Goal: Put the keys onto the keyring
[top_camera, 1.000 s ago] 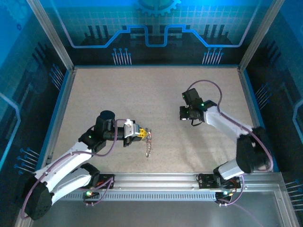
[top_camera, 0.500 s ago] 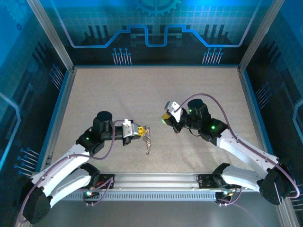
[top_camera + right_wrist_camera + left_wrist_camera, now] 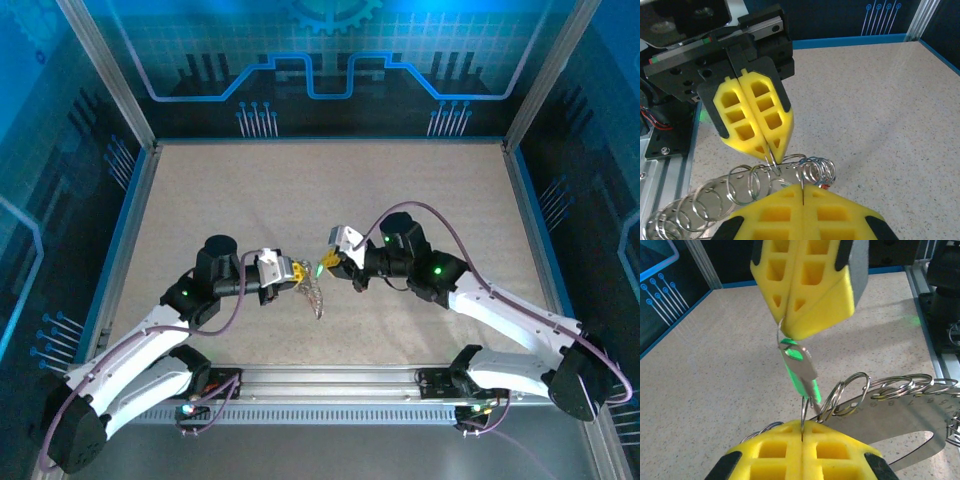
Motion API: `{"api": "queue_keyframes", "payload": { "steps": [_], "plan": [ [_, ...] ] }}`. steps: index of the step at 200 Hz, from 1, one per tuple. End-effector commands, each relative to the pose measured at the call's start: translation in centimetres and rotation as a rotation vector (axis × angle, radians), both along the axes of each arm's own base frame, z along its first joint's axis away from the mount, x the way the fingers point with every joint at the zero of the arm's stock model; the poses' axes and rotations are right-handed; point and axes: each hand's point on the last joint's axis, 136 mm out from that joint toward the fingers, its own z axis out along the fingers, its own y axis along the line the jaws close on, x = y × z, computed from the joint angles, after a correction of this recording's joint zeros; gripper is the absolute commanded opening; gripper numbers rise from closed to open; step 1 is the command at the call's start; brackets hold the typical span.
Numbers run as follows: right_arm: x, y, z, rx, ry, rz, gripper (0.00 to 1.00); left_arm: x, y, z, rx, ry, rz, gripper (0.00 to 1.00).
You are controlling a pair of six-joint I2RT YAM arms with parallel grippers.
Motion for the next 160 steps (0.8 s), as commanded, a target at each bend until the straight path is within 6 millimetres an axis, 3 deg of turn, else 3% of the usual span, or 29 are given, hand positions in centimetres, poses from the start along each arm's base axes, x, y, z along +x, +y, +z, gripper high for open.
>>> {"api": "queue_keyframes", "payload": {
  "steps": [1,35,41,160],
  "plan": [
    [-0.4,0.9,0.4,0.004,0.028,-0.001,0.00,0.6,-0.2,2.5,-0.033,-0.067,0.015,0.00],
    [0.2,1.4,-0.9,-0.026,0.049,-0.041,0.00,0.8,-0.2,2.6,-0.043,-0.054,0.028,0.00],
    [0.5,1.7,0.3,-0.008,0.030,-0.042,0.00,0.7,-0.3,2.6,-0.045,-0.054,0.024,0.00],
    [-0.5,2.3,0.1,-0.028,0.006,-0.008,0.00,1.5,-0.4,2.6,-0.054,0.025,0.068,0.00]
  ]
}}
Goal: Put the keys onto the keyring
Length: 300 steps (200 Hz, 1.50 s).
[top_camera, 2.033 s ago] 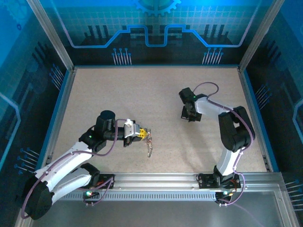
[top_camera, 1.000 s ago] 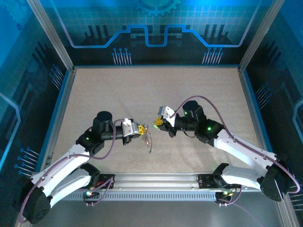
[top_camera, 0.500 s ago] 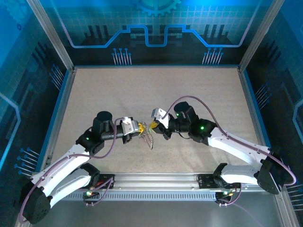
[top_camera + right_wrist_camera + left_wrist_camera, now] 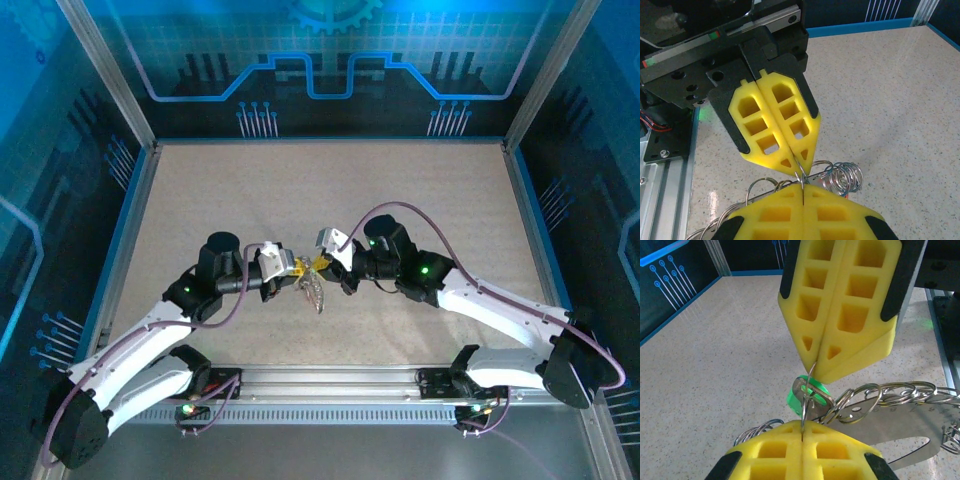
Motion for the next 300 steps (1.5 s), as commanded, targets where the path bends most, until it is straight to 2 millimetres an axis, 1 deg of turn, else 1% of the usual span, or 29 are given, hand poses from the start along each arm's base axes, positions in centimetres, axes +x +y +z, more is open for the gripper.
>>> {"api": "queue_keyframes", "payload": {
  "steps": [1,55,70,119,168,196,236,249,257,276,292,298,300],
  "plan": [
    [-0.3,0.4,1.2,0.013,-0.027,0.010,0.00,0.5,-0.4,2.7,-0.050,-0.035,0.013,0.00],
    [-0.6,1.2,1.3,0.013,-0.018,0.010,0.00,0.7,-0.5,2.6,-0.048,0.007,0.021,0.00],
    [-0.2,1.3,1.7,0.033,-0.013,-0.013,0.00,0.6,-0.6,2.4,-0.048,0.018,0.014,0.00],
    [1.4,1.3,1.2,0.021,0.016,-0.109,0.00,0.5,-0.6,2.5,-0.045,-0.005,0.006,0.00],
    [2.9,0.4,0.7,-0.003,0.057,-0.200,0.00,0.3,-0.5,2.7,-0.051,-0.049,0.003,0.00],
    [2.9,0.2,0.2,-0.014,0.092,-0.206,0.00,0.4,-0.4,2.9,-0.058,-0.072,0.006,0.00],
    [2.4,0.2,-0.4,-0.005,0.130,-0.177,0.00,0.3,-0.4,3.3,-0.090,-0.106,0.009,0.00],
    [2.4,0.0,-0.4,0.004,0.126,-0.179,0.15,0.3,-0.3,3.5,-0.104,-0.123,0.009,0.00],
    [2.4,-0.1,-0.2,0.015,0.118,-0.175,0.22,0.2,-0.3,3.6,-0.113,-0.130,0.008,0.00],
    [2.0,-0.3,0.6,0.044,0.098,-0.140,0.29,-0.2,-0.4,3.7,-0.128,-0.144,-0.013,0.00],
    [1.5,-0.5,1.2,0.055,0.052,-0.094,0.32,-0.6,-0.7,3.8,-0.138,-0.148,-0.038,0.00],
    [1.4,-0.6,1.9,0.067,0.009,-0.080,0.33,-0.7,-0.7,3.8,-0.143,-0.150,-0.050,0.00],
    [1.2,-0.7,1.3,0.056,0.003,-0.074,0.33,-0.8,-0.8,3.9,-0.144,-0.149,-0.056,0.00]
  ]
}}
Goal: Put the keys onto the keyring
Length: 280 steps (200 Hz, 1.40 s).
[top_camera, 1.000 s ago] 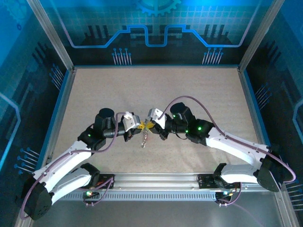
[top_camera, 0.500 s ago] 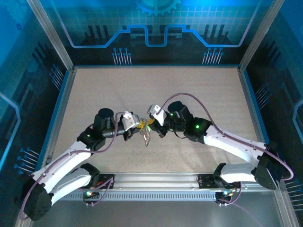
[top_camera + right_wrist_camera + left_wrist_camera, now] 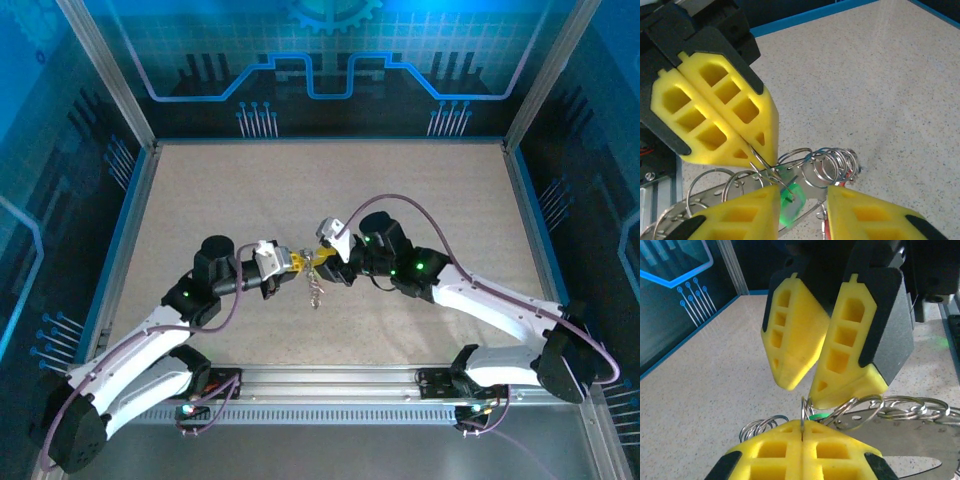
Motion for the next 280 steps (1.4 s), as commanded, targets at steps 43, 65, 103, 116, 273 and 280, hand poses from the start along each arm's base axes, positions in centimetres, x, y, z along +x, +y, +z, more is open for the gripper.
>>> {"api": "queue_keyframes", "payload": {
  "steps": [43,65,103,116,273,280],
  "plan": [
    [-2.6,-1.4,4.8,0.103,-0.421,0.181,0.32,-3.3,-1.8,2.7,-0.112,-0.092,-0.222,0.00],
    [-4.3,-1.3,4.8,0.084,-0.493,0.300,0.30,-3.5,-1.8,2.9,-0.123,-0.105,-0.232,0.00],
    [-5.3,-0.8,4.3,0.055,-0.542,0.357,0.23,-4.3,-2.0,2.7,-0.126,-0.108,-0.286,0.00],
    [-5.1,-0.8,3.9,0.038,-0.551,0.352,0.22,-4.7,-2.1,2.6,-0.124,-0.114,-0.309,0.00],
    [-6.2,-0.7,1.9,0.024,-0.566,0.429,0.21,-5.5,-2.4,2.0,-0.118,-0.092,-0.375,0.00],
    [-6.3,-0.5,1.9,0.029,-0.566,0.433,0.21,-5.5,-2.4,2.0,-0.116,-0.090,-0.375,0.00]
  ]
}}
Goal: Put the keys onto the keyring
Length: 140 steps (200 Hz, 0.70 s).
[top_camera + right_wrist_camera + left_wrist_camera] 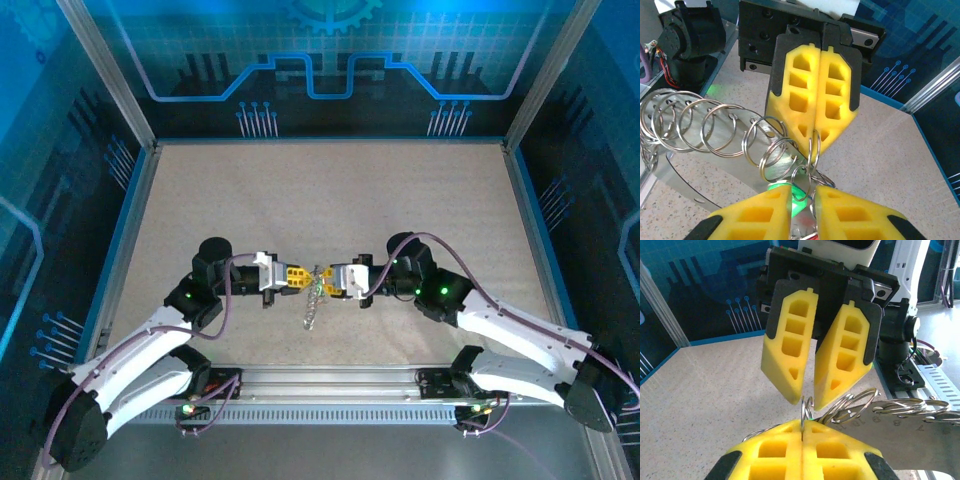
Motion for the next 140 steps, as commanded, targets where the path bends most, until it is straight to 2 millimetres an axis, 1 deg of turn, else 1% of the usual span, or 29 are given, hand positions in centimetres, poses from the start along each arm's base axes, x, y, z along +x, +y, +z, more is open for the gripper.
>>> {"api": "queue_keyframes", "payload": {
  "steps": [1,44,84,92,102,120,131,140],
  "plan": [
    [-0.3,0.7,0.4,0.026,-0.007,0.024,0.20,-0.9,-0.4,0.4,-0.018,-0.043,-0.066,0.00],
    [-0.5,1.5,0.4,0.039,0.009,0.045,0.20,-0.8,-0.5,0.3,-0.018,-0.041,-0.062,0.00],
    [-0.3,2.0,-0.1,0.033,0.025,0.057,0.19,-0.8,-0.5,0.5,-0.024,-0.043,-0.064,0.00],
    [-0.2,2.1,-0.1,0.033,0.023,0.056,0.17,-0.9,-0.5,0.5,-0.020,-0.048,-0.066,0.00],
    [0.0,2.1,-0.1,0.034,0.019,0.046,0.11,-0.8,-0.5,0.4,-0.011,-0.047,-0.063,0.00],
    [0.2,2.1,0.0,0.033,0.009,0.032,0.05,-0.7,-0.4,0.1,-0.002,-0.037,-0.052,0.00],
    [0.4,1.9,0.1,0.023,0.001,0.018,0.00,-0.7,-0.4,-0.1,0.007,-0.038,-0.051,0.04],
    [0.6,1.7,-0.1,0.002,-0.005,0.002,0.00,-0.6,-0.3,-0.3,0.023,-0.034,-0.048,0.07]
  ]
}}
